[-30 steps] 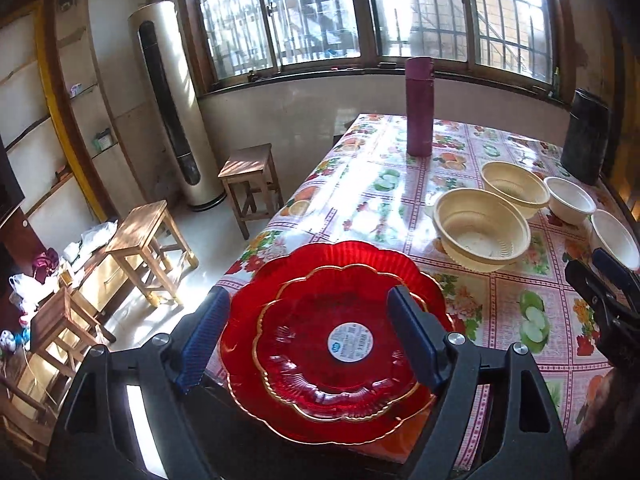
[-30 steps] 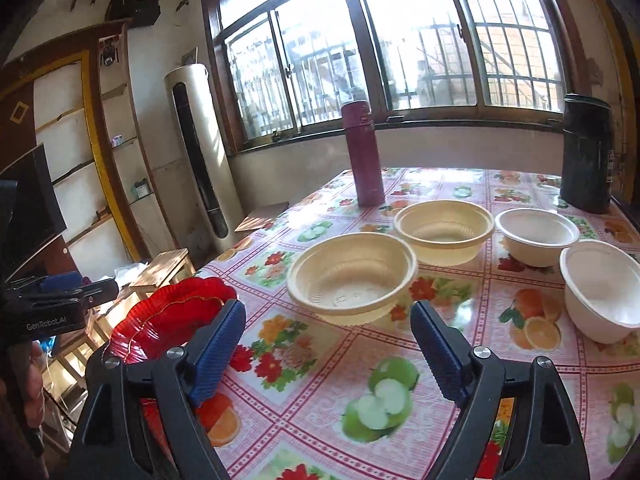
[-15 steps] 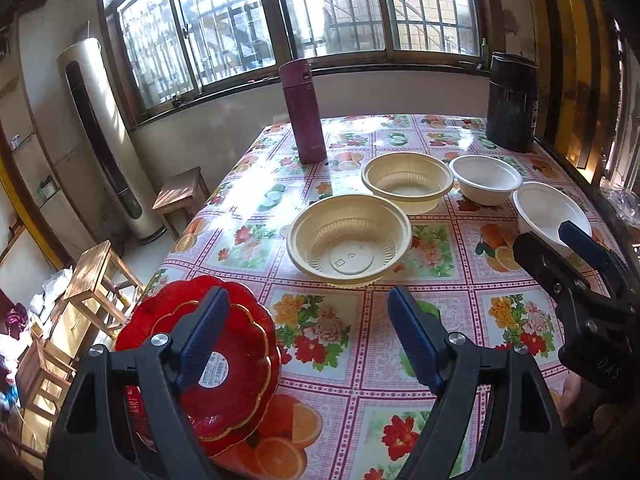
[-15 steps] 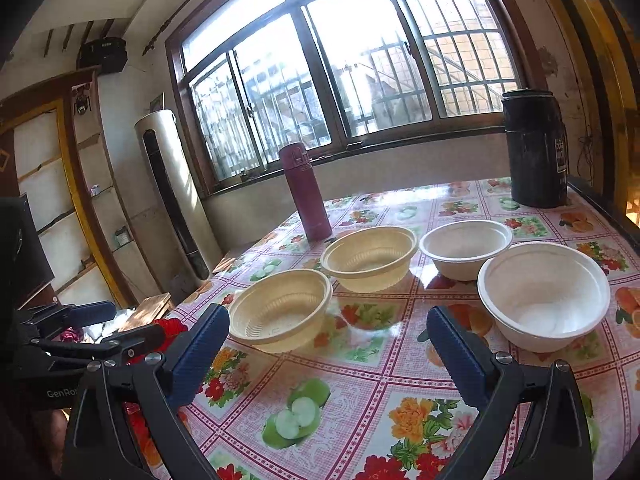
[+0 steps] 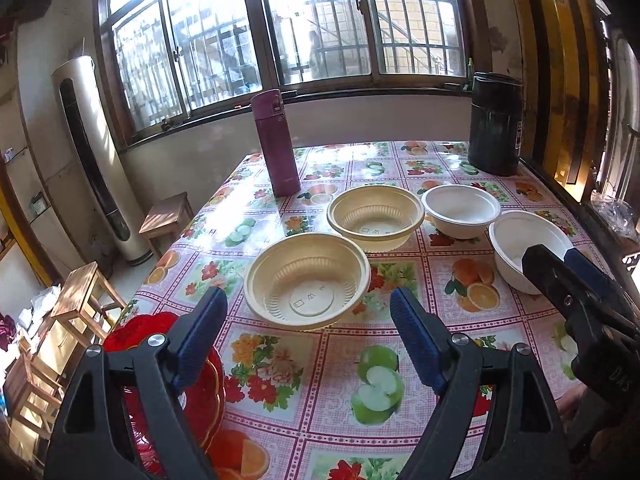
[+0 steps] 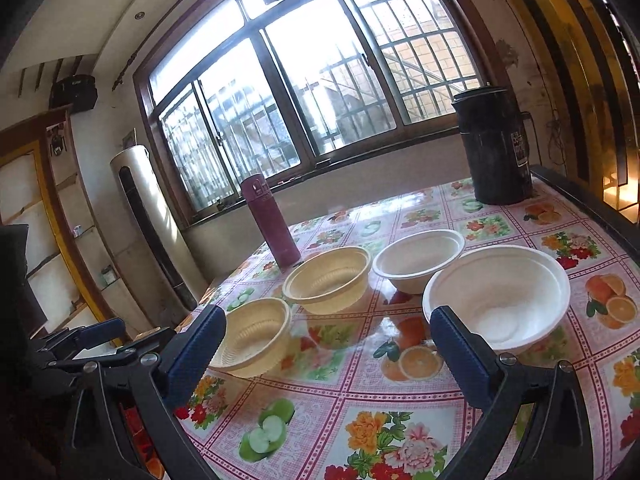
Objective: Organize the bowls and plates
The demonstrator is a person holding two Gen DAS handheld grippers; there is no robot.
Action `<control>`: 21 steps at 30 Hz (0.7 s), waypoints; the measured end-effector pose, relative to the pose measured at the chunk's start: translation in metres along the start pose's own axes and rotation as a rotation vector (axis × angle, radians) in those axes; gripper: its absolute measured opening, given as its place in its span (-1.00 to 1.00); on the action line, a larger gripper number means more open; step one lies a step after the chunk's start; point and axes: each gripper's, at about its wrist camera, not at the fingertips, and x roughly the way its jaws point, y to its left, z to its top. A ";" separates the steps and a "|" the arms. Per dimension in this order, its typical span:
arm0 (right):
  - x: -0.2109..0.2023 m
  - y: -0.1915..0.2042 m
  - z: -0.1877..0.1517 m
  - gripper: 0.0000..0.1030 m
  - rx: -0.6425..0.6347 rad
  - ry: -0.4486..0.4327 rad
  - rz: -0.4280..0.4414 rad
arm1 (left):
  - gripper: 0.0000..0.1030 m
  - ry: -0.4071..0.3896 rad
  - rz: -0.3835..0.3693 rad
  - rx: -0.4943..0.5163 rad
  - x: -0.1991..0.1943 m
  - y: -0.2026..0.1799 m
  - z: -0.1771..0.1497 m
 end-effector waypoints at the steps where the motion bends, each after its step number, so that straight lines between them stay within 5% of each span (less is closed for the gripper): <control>1: -0.001 0.000 0.000 0.99 0.000 -0.008 -0.006 | 0.64 -0.008 -0.004 -0.003 0.000 0.000 0.000; 9: -0.006 0.001 0.002 1.00 -0.025 -0.056 -0.047 | 0.72 -0.131 0.028 -0.002 0.000 -0.003 0.002; 21: 0.003 -0.001 0.001 1.00 -0.025 -0.042 -0.056 | 0.72 -0.074 -0.002 -0.058 0.010 0.010 0.000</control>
